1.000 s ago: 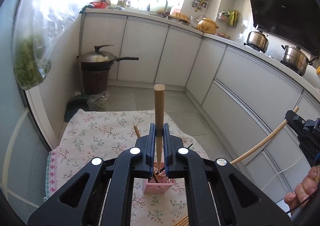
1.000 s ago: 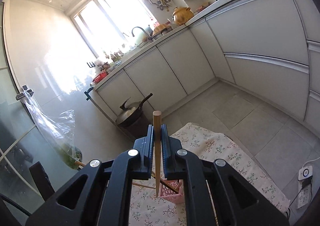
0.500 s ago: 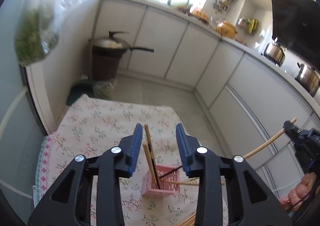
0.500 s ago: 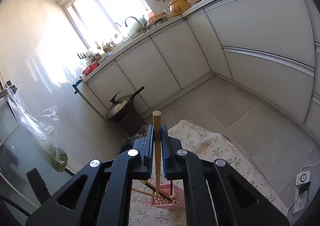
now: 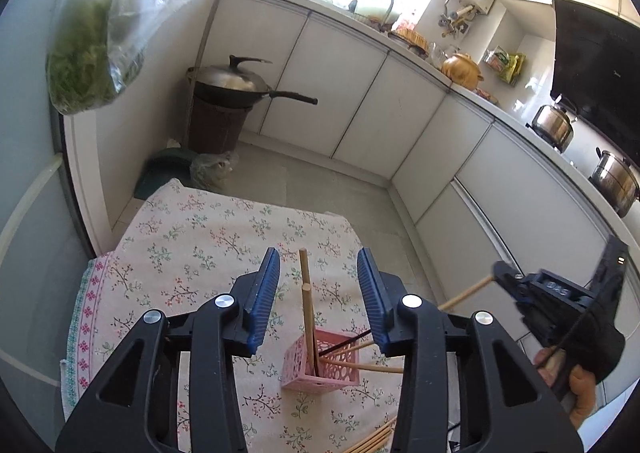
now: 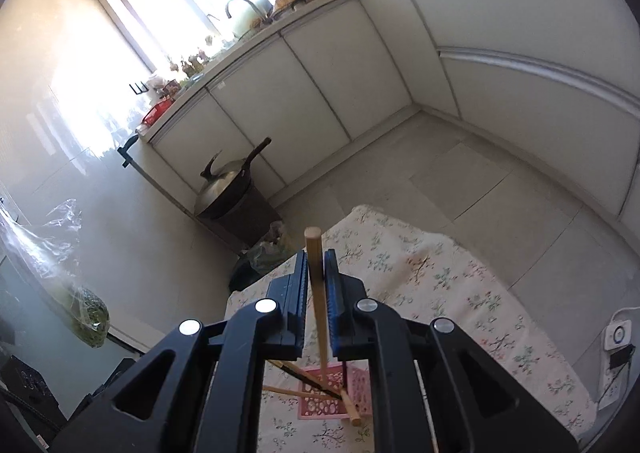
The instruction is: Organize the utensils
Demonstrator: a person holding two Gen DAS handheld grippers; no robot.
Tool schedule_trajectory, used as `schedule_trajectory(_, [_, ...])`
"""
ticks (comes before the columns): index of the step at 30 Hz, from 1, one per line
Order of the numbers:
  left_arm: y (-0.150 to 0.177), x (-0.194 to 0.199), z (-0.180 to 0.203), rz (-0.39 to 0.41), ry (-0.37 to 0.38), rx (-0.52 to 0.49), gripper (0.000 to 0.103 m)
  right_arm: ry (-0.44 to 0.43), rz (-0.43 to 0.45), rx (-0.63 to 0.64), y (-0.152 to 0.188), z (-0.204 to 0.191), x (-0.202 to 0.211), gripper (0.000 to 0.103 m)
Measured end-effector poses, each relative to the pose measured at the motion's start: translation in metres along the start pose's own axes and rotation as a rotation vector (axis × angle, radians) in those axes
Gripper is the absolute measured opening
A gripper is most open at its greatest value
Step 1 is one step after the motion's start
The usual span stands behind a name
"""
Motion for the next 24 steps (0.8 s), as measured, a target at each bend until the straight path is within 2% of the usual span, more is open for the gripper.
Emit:
schedule_trajectory(2, [0.004,-0.003,0.006,-0.01,0.005,-0.022,0.039,-0.015,-0.009,-0.011,0.008,0.001,-0.005,0.012])
schedule_trajectory(7, [0.011,0.001,0.022,-0.002,0.005,-0.076,0.039,0.037,0.056,0.102,0.017,-0.013,0.023,0.014])
schedule_trajectory(13, [0.019,0.003,0.038,-0.006,-0.006,-0.122,0.041,0.062,0.058,0.15,0.031,-0.012,0.047,0.018])
schedule_trajectory(17, [0.031,0.003,0.047,-0.017,-0.032,-0.168,0.043,0.099,0.054,0.169,0.046,-0.005,0.052,0.029])
schedule_trajectory(20, [0.039,0.001,0.049,-0.022,-0.055,-0.196,0.046,0.137,0.052,0.188,0.057,0.003,0.054,0.032])
schedule_trajectory(22, [0.044,0.001,0.051,-0.021,-0.068,-0.208,0.051,0.16,0.045,0.198,0.066,0.007,0.054,0.034])
schedule_trajectory(24, [0.05,0.0,0.051,-0.021,-0.091,-0.222,0.058,0.171,0.044,0.197,0.073,0.012,0.056,0.041])
Point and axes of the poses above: each gripper's, at about its wrist camera, not at the fingertips, and x roughly against the way its jaws point, z to its right, y to its underside, the point moved 10 cm from there along -x, roughly the way its jaws point, and after that the axes turned 14 degrees about -z, right-handed, at the moved point
